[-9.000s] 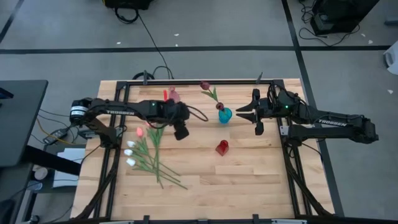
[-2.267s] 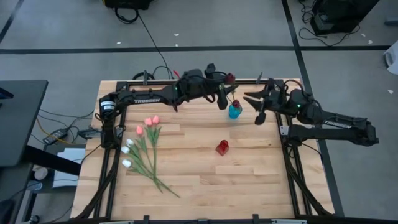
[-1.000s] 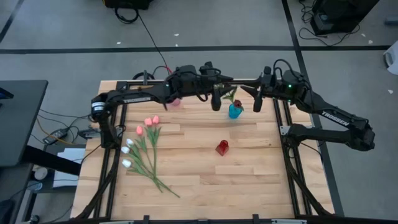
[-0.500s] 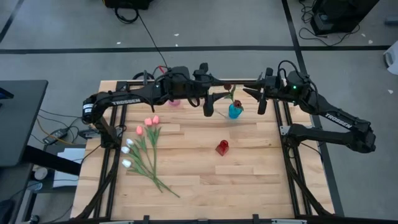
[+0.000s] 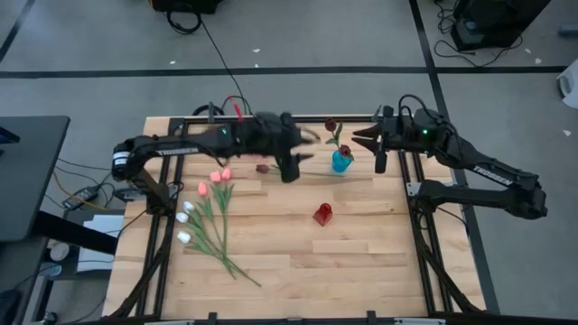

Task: Sort flowers into vase by color
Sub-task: Put the red tulip into the blue vase

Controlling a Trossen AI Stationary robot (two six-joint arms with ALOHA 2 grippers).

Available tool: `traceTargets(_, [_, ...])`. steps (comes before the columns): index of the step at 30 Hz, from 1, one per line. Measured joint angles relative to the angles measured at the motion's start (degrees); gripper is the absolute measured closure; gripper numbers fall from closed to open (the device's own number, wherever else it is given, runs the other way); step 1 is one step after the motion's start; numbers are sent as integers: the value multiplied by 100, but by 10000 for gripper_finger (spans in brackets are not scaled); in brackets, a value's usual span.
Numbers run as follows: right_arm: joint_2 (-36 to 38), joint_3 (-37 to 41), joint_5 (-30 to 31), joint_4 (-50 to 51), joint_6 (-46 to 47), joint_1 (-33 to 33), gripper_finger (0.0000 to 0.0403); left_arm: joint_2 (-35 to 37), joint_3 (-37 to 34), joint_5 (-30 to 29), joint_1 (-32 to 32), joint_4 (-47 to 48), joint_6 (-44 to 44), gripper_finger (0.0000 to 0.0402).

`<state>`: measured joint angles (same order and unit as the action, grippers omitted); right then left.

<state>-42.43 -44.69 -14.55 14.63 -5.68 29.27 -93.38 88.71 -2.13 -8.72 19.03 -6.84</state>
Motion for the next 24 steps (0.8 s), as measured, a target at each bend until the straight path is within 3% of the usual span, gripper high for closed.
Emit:
traceTargets(8, [294,0,-8,17,119,-726,312,38,-1625,-929,147,-319,698,225])
traceTargets(11, [269,17,3,-67,102,-1055,312,-133,-2094,-988,-17,-661,923,225])
traceTargets(17, [229,274,407,-538,54,-1566,312,-818,-2083,-860,-380,-706,1045,225])
traceTargets(24, [134,380,613,-580,-129,-1967,312,-1606,-1526,-628,-676,-343,758,225])
